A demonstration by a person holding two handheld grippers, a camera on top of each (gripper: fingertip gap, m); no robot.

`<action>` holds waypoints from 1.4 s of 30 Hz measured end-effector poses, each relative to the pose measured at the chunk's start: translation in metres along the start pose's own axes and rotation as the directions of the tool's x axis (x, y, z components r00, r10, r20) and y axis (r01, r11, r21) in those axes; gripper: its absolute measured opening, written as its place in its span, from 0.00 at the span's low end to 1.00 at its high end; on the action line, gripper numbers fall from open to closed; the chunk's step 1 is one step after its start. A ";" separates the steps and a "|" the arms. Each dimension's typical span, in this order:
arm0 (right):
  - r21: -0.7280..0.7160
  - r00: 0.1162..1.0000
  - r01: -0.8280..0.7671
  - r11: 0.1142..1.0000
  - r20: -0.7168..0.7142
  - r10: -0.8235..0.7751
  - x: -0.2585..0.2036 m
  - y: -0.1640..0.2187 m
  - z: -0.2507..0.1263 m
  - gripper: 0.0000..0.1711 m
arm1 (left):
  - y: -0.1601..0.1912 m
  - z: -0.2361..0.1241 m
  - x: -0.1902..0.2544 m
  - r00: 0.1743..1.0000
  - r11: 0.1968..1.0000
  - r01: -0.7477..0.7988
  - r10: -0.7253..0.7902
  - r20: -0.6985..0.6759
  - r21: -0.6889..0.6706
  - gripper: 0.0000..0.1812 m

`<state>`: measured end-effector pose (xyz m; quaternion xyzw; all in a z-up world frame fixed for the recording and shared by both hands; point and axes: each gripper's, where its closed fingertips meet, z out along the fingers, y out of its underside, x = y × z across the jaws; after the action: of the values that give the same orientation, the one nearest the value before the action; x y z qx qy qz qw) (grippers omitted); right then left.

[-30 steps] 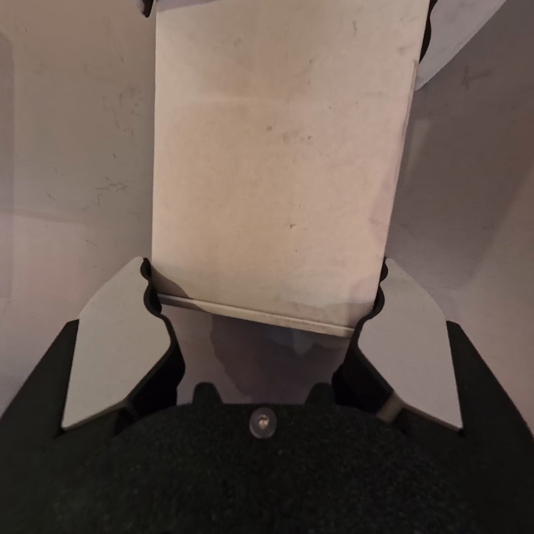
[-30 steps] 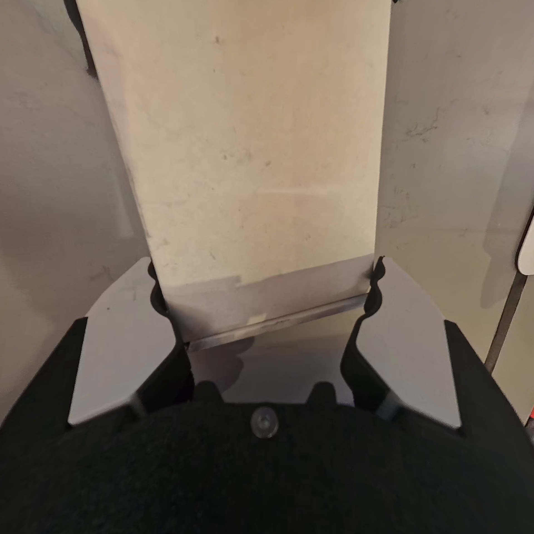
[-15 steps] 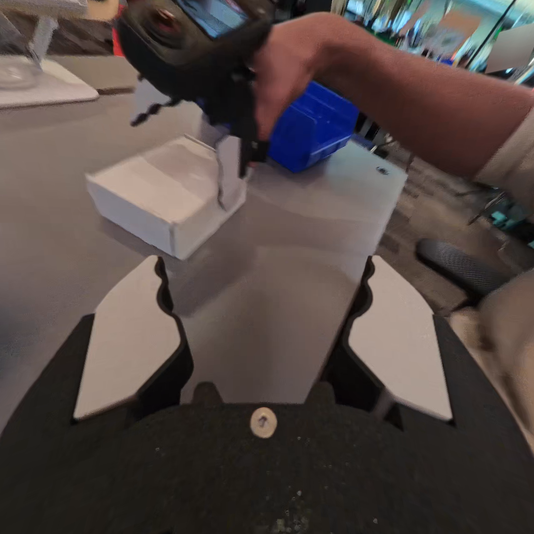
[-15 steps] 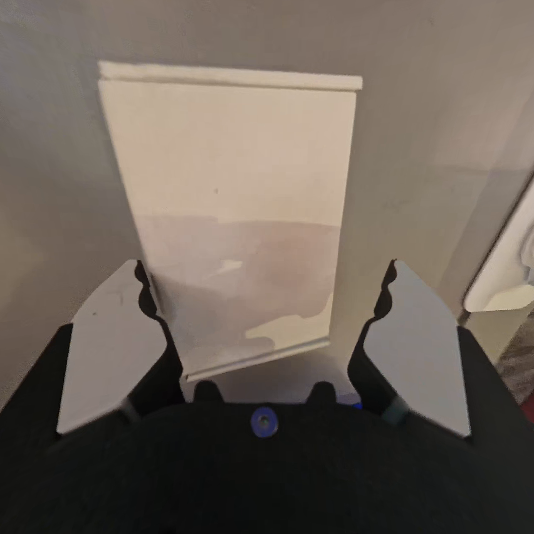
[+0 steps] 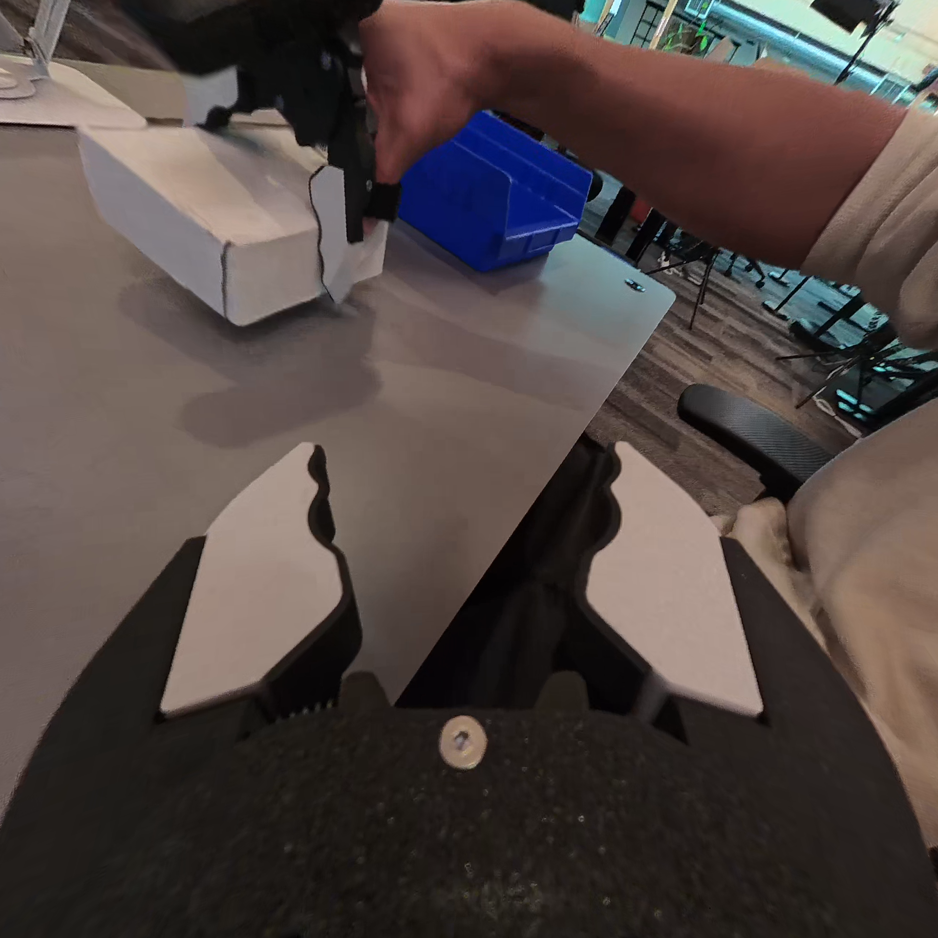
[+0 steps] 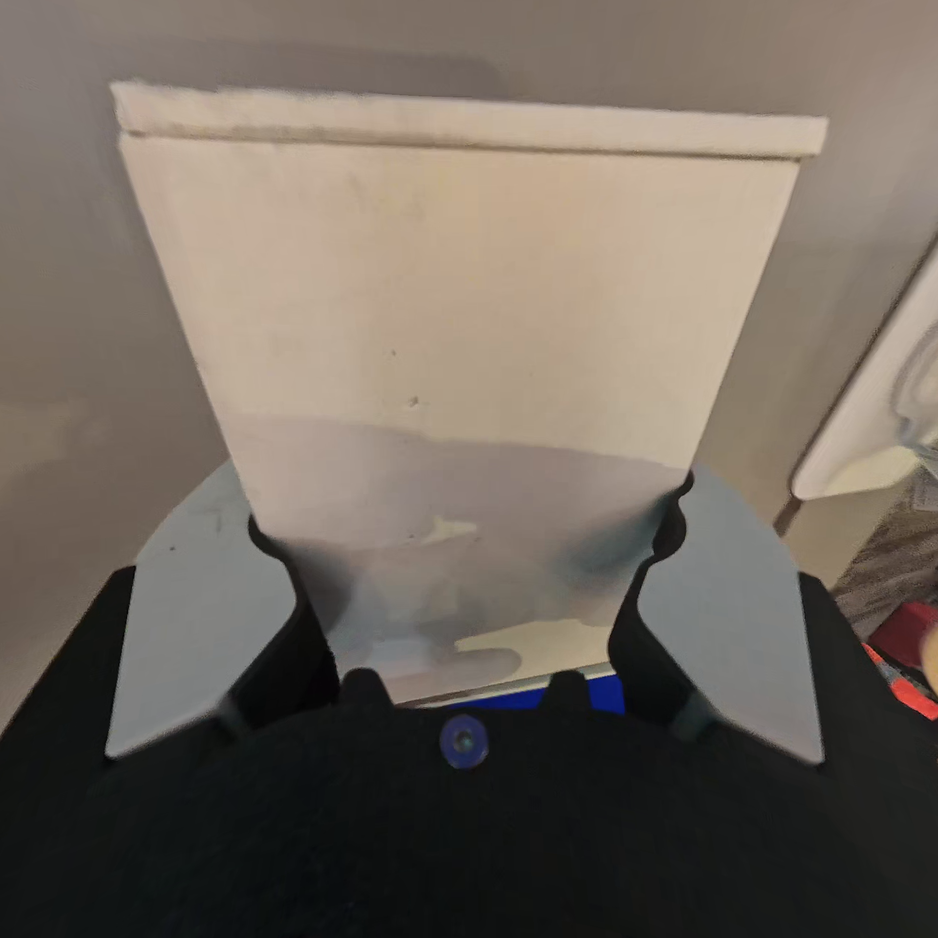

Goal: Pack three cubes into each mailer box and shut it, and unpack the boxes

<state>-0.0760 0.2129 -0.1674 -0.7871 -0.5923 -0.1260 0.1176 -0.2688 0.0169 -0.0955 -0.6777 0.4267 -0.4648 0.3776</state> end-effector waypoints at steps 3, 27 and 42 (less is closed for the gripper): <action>0.030 0.991 -0.030 0.999 -0.129 0.033 0.032 0.022 -0.050 0.84 | -0.002 -0.001 -0.004 1.000 1.000 -0.018 0.018 0.008 -0.011 0.55; -0.175 0.990 -0.137 0.975 0.003 0.139 0.061 0.343 0.007 0.84 | 0.004 0.021 -0.037 0.998 0.999 0.023 -0.021 0.051 -0.043 0.53; 0.206 0.881 -0.398 0.894 -0.185 0.435 0.093 0.290 -0.110 0.80 | -0.036 -0.005 -0.012 0.994 0.969 -0.098 0.107 -0.029 0.228 0.62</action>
<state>0.2214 0.1814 -0.0431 -0.8643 -0.3998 -0.1381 0.2720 -0.2679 0.0404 -0.0647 -0.5978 0.4131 -0.5040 0.4668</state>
